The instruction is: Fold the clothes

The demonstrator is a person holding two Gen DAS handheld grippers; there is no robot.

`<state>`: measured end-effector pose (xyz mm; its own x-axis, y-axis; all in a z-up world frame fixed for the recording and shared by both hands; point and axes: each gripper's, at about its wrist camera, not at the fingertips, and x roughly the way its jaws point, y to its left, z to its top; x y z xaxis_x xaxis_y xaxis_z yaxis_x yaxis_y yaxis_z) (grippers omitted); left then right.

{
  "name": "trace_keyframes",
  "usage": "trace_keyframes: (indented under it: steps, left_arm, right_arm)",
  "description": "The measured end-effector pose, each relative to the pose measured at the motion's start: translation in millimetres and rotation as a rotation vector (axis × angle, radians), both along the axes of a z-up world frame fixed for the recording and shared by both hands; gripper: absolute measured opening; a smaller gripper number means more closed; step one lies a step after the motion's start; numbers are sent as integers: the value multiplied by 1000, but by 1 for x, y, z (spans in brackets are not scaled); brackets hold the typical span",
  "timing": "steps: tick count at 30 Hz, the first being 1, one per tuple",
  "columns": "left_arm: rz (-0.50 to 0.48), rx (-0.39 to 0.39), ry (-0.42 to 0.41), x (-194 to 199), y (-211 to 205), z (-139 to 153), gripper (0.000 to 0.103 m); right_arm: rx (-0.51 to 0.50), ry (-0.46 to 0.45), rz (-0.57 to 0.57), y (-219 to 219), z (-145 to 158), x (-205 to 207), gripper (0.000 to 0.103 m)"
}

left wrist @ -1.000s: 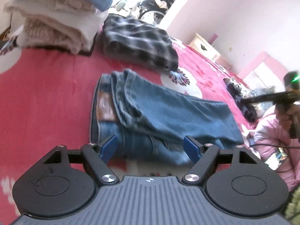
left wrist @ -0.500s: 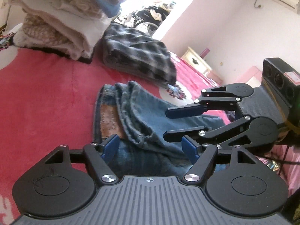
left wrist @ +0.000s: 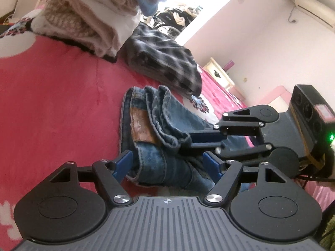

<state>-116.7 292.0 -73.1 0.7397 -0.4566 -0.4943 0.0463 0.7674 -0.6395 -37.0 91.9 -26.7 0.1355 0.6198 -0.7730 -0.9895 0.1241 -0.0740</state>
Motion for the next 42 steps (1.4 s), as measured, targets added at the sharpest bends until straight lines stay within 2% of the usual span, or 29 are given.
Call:
trace_keyframes:
  steps: [7, 11, 17, 19, 22, 27, 30, 31, 32, 34, 42]
  left_arm:
    - [29, -60, 35, 0, 8, -10, 74]
    - [34, -61, 44, 0, 9, -13, 74]
    - [70, -74, 59, -3, 12, -17, 74]
    - [86, -82, 64, -5, 16, -18, 74]
    - [107, -96, 72, -7, 22, -21, 74]
    - [113, -101, 75, -9, 24, -23, 74]
    - [110, -107, 76, -8, 23, -24, 74]
    - [109, -105, 77, -7, 22, -24, 74]
    - [109, -100, 76, -8, 22, -24, 74]
    - [109, -94, 78, -9, 21, -25, 74]
    - [124, -112, 91, -11, 23, -32, 73]
  right_arm:
    - [89, 37, -57, -11, 12, 1, 9]
    - [114, 86, -79, -13, 19, 8, 8]
    - [85, 13, -35, -13, 10, -5, 13]
    - [81, -7, -26, -13, 8, -10, 17]
    - [78, -51, -12, -15, 6, -18, 39]
    - [30, -138, 6, -7, -6, -29, 41]
    - [24, -170, -18, -2, -12, -31, 38]
    - [28, -163, -31, -2, -12, -30, 23]
    - [28, -150, -42, -2, -11, -28, 14]
    - [37, -135, -56, -3, -7, -26, 8]
    - [111, -135, -66, -5, 18, -29, 8]
